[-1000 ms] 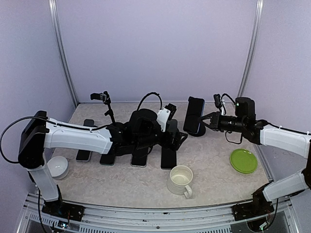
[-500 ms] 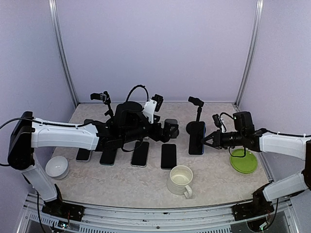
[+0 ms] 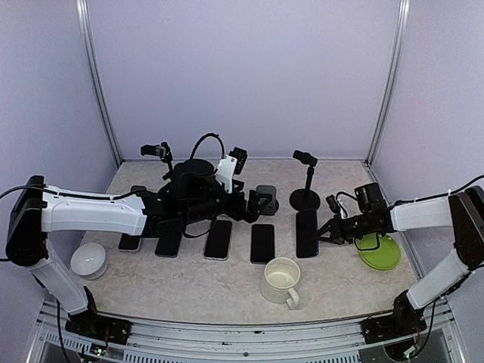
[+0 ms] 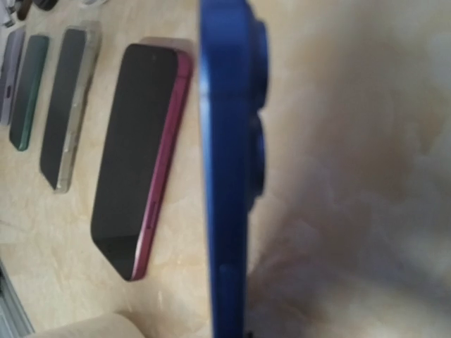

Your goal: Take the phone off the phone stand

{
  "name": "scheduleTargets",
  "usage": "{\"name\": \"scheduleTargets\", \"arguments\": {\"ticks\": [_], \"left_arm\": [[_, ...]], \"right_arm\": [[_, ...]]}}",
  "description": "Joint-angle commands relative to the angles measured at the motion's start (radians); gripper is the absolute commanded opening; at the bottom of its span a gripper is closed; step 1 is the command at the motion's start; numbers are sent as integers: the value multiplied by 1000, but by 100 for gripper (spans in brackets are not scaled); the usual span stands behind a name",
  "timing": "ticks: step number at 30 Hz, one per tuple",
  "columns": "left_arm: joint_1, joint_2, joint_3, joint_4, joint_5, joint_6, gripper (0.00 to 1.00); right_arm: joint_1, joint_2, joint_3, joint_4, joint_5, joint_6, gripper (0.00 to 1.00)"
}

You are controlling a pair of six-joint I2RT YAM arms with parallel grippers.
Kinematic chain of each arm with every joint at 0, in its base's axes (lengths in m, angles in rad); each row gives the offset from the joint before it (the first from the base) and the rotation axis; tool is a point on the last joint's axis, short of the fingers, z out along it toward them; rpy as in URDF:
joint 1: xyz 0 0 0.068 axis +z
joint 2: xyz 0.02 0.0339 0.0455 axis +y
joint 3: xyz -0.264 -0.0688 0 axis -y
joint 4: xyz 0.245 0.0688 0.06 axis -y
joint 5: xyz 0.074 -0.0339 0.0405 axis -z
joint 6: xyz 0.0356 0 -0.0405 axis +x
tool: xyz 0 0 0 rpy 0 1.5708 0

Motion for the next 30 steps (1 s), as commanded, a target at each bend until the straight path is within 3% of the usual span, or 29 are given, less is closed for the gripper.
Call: {"name": "scheduleTargets", "arguments": {"ticks": [1,8,18,30], "left_arm": [[8,-33,-19,22,-2,-9,99],[13,-37,-29,23,-9,-11,99],[23,-23,-23,22,-6,-12,99],[32,-33,-32,21,-20,-14,99]], "right_arm": [[-33,59,40,17,-79,-46,0],[-103,152,49,29,-147,-49,0],[-170,232,86,30,-167,-74,18],[-179,207,80,17,-106,-81,43]]}}
